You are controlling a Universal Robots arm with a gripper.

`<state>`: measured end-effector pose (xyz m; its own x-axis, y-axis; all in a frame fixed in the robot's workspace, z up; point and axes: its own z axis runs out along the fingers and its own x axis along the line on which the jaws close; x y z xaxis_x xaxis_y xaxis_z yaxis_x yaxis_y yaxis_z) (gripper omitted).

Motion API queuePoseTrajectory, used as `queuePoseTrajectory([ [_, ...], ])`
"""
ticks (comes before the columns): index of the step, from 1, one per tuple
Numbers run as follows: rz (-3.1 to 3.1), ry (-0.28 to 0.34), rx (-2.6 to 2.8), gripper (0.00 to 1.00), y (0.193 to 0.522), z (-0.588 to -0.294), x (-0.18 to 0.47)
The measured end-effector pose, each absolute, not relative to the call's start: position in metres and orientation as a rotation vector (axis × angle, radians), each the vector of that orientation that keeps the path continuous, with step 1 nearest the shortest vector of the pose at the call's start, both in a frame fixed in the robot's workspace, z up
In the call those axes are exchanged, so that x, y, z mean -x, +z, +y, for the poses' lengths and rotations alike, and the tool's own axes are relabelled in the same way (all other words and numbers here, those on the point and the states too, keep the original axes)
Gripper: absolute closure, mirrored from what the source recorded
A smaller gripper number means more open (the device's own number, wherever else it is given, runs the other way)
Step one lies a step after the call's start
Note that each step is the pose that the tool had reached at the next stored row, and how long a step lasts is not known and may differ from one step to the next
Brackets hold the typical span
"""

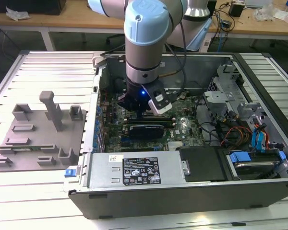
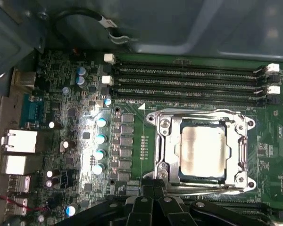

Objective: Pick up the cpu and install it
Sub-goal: 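Install the second cpu locking lever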

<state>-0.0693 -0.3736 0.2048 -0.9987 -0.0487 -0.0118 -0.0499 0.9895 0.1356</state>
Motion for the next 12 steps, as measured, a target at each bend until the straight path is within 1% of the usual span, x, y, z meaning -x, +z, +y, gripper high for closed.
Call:
queuePoseTrajectory([
  [3, 3.124, 0.225, 0.077, 0.89, 0.2038, -0.3738, 0.0694],
  [12, 3.124, 0.226, 0.077, 0.89, 0.2067, -0.3769, 0.0651],
])
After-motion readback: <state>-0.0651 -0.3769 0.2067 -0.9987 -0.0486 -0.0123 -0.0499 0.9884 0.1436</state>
